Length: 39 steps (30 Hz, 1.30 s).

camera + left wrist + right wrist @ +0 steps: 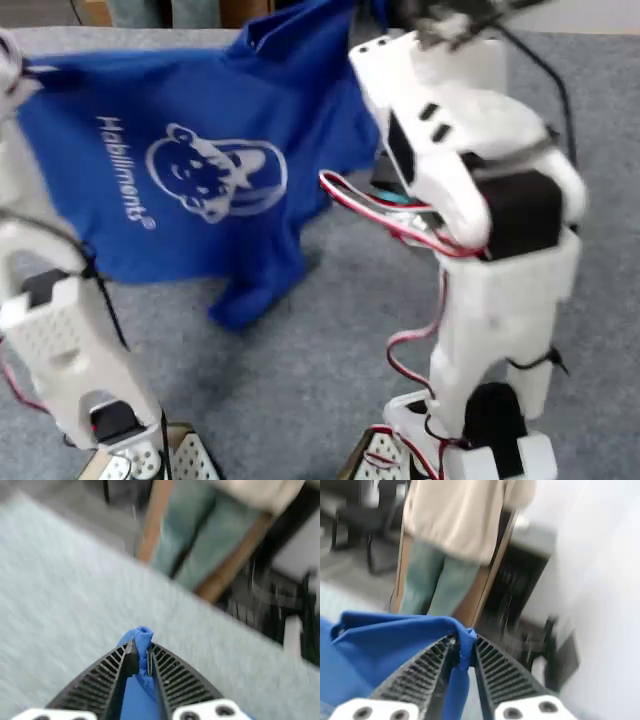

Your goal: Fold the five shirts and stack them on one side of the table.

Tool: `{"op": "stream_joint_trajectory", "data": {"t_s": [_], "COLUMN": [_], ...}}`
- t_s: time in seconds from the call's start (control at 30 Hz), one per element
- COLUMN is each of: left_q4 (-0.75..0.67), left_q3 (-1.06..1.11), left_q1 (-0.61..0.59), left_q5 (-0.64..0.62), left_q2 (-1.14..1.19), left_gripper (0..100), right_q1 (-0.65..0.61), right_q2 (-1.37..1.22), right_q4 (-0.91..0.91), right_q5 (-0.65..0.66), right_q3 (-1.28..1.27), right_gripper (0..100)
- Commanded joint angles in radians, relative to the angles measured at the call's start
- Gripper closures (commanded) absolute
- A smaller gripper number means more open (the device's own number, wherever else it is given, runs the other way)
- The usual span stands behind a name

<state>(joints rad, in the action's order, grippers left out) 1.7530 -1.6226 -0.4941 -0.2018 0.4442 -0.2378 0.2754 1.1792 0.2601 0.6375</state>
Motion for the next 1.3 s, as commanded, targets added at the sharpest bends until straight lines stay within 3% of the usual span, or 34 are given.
{"op": "stream_joint_trajectory", "data": {"t_s": [0.0, 0.17, 0.4, 0.6, 0.8, 0.93, 1.1, 1.2, 1.27], "left_q4": [0.008, 0.009, 0.009, 0.006, -0.072, -0.404, -1.128, -1.557, -1.683], "left_q3": [-0.028, 0.004, 0.38, 0.8, 1.339, 1.791, 2.307, 2.439, 2.393], "left_q1": [-0.088, -0.193, -0.3, -0.216, -0.077, -0.076, -0.065, -0.056, -0.042], "left_q5": [0.051, 0.117, 0.192, 0.259, 0.258, 0.252, 0.242, 0.239, 0.245], "left_q2": [-0.199, -0.384, -0.773, -1.203, -1.404, -1.405, -1.389, -1.292, -1.177], "left_gripper": [97, 97, 97, 97, 97, 97, 97, 97, 97], "right_q1": [0.008, 0.006, -0.011, -0.124, -0.13, -0.13, -0.13, -0.129, -0.126], "right_q2": [0.042, 0.042, 0.042, 0.035, 0.033, 0.013, -0.073, -0.162, -0.232], "right_q4": [-0.018, -0.015, 0.028, 0.13, 0.095, -0.08, -0.445, -0.663, -0.778], "right_q5": [-0.009, -0.02, -0.095, -0.035, -0.012, 0.017, 0.055, 0.049, 0.049], "right_q3": [0.173, 0.344, 0.619, 0.677, 0.352, 0.016, -0.348, -0.444, -0.45], "right_gripper": [98.5, 98.5, 98.5, 98.5, 98.5, 98.5, 98.5, 98.5, 98.5]}}
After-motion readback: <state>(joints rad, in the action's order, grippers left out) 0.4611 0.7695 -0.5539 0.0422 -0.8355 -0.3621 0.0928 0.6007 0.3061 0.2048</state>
